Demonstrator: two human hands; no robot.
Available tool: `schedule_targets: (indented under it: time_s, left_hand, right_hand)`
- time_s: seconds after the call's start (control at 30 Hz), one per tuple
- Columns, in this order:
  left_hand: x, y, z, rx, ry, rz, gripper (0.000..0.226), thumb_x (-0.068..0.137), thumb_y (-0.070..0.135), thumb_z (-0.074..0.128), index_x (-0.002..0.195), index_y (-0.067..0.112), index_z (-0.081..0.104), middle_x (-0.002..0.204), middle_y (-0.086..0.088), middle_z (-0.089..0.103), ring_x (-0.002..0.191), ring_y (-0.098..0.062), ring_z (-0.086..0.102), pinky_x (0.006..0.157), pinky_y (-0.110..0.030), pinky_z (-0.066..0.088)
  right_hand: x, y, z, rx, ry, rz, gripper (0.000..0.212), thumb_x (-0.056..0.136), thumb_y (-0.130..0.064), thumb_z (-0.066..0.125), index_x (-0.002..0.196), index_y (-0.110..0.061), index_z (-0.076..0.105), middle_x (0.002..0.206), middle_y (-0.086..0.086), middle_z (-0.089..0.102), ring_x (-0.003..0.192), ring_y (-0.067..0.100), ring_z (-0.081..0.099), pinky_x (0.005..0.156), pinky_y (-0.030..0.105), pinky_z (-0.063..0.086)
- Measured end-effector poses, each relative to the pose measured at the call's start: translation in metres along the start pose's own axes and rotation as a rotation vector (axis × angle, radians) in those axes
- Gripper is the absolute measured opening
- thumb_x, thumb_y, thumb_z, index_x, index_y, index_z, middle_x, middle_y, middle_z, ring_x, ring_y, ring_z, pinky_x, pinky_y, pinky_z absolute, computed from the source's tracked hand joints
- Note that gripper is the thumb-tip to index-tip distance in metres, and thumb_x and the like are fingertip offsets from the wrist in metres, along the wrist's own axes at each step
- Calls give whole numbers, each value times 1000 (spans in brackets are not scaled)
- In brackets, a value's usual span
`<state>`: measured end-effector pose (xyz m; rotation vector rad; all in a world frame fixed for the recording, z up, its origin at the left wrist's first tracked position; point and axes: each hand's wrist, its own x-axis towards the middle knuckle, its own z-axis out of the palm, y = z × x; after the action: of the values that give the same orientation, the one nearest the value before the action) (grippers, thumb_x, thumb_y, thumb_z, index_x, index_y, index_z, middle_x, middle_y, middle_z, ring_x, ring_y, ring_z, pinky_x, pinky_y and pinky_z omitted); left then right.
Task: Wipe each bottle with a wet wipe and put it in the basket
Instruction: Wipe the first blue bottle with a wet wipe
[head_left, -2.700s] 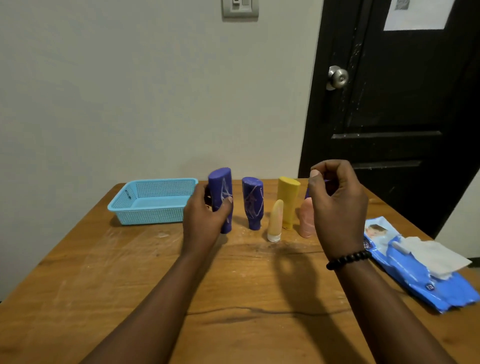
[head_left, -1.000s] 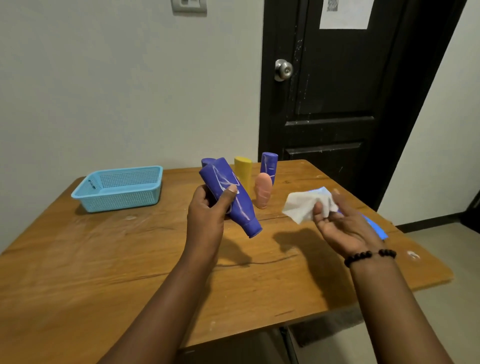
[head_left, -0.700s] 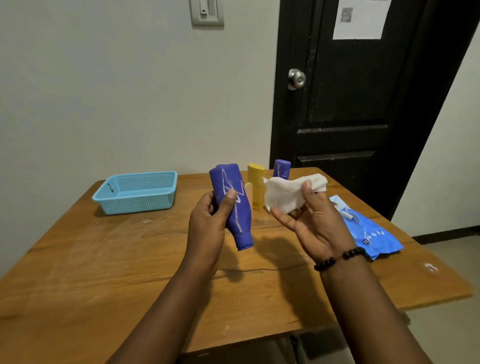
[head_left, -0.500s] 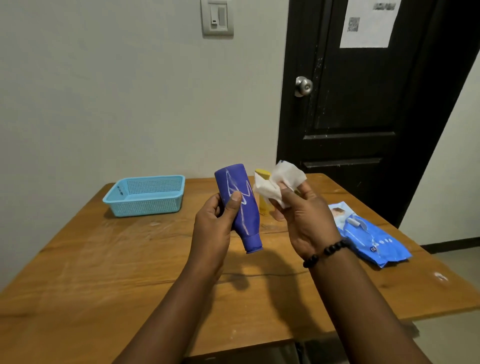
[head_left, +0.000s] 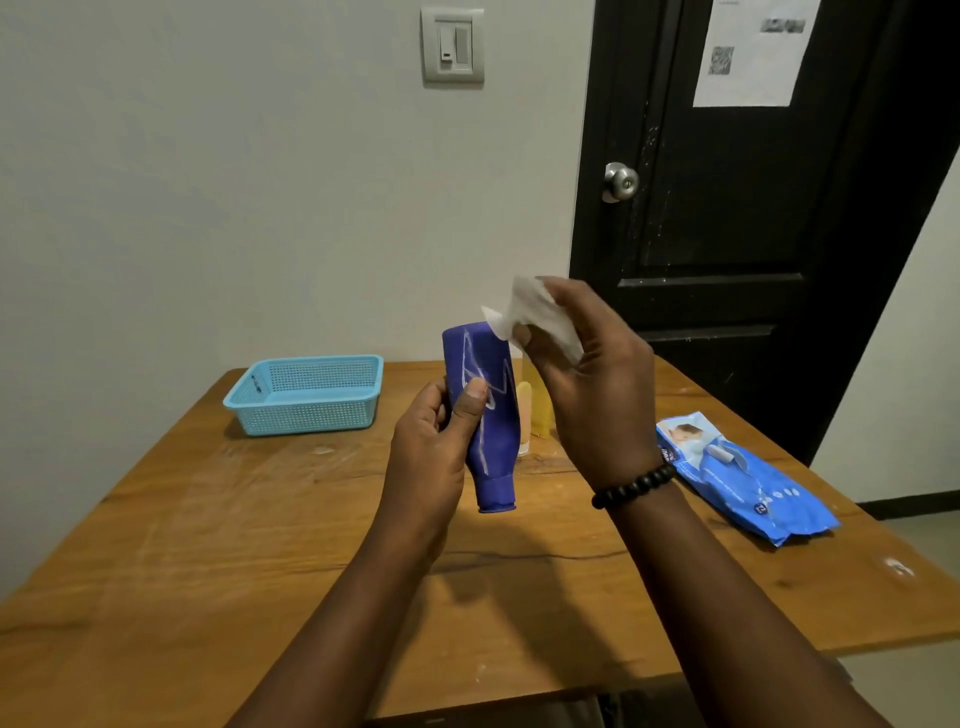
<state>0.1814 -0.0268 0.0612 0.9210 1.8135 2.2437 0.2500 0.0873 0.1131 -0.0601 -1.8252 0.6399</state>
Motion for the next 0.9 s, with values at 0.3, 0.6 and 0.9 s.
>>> schedule_targets:
  time_s: [0.3, 0.6, 0.9]
  left_hand:
    - [0, 8, -3, -90, 42, 15, 34, 95, 41, 52, 109, 13, 65, 93, -3, 73, 84, -12, 66, 74, -30, 53]
    - [-6, 6, -5, -12, 8, 10, 33, 95, 42, 52, 113, 17, 64, 102, -7, 73, 94, -22, 70, 79, -36, 56]
    - [-1, 12, -5, -14, 82, 31, 31, 97, 39, 54, 106, 11, 63, 94, -7, 72, 84, -14, 67, 76, -33, 55]
  right_hand:
    - [-40, -5, 2, -64, -120, -59, 21, 86, -14, 64, 106, -16, 69, 106, -4, 66, 100, 1, 58, 85, 18, 50]
    - [-44, 3, 5, -92, -13, 72, 26, 85, -10, 69, 108, -23, 67, 107, -18, 56, 103, 1, 46, 88, 13, 41]
    - [-55, 2, 2, -77, -74, 18, 20, 88, -16, 66, 108, -21, 65, 106, -11, 61, 102, 4, 53, 89, 34, 49]
